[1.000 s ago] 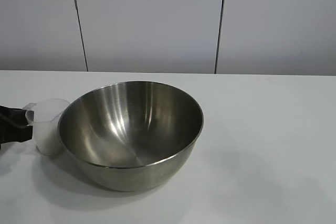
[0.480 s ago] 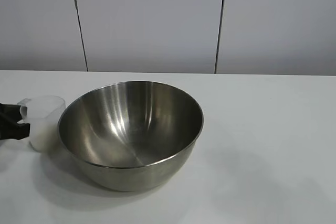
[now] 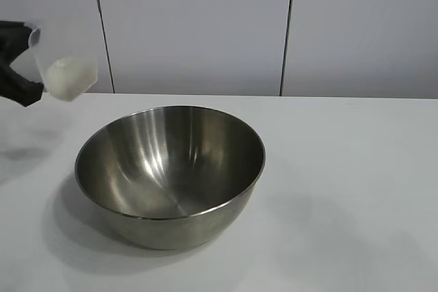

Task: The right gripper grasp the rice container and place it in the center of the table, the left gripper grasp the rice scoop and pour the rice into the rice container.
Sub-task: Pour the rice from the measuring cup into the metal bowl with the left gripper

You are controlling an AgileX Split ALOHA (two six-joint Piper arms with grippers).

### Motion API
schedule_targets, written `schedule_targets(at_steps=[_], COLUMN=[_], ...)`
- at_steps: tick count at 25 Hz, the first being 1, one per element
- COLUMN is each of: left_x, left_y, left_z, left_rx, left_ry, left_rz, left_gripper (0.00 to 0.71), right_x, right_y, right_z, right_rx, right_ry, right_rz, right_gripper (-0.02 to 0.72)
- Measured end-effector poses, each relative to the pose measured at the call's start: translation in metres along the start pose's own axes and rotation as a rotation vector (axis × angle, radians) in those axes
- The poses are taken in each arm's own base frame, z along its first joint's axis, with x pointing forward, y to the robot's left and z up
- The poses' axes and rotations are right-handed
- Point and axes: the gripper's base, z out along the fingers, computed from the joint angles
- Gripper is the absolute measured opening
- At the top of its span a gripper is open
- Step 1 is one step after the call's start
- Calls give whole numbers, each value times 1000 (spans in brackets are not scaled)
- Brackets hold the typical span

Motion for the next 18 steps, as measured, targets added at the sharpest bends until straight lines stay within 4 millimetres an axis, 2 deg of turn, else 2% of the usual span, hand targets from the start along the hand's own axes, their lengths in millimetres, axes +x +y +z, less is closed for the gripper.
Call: schedule_targets(at_steps=[4,8,14,18], left_x=[-22,-37,-59,-73], left_y=[-28,-48,-63,-63], left_z=[-1,-6,-6,1], left_rx=[21,27,-6,-49], left_ry=[-1,-5,-68,-102], left_rz=[255,603,991,1221], left_gripper=[10,10,10,10], right_x=[0,0,0,0], right_y=[0,0,0,0], right_z=[0,0,0,0], right_rx=[0,0,0,0], right_ry=[0,0,0,0], right_rz=[0,0,0,0], right_gripper=[408,408,408,408])
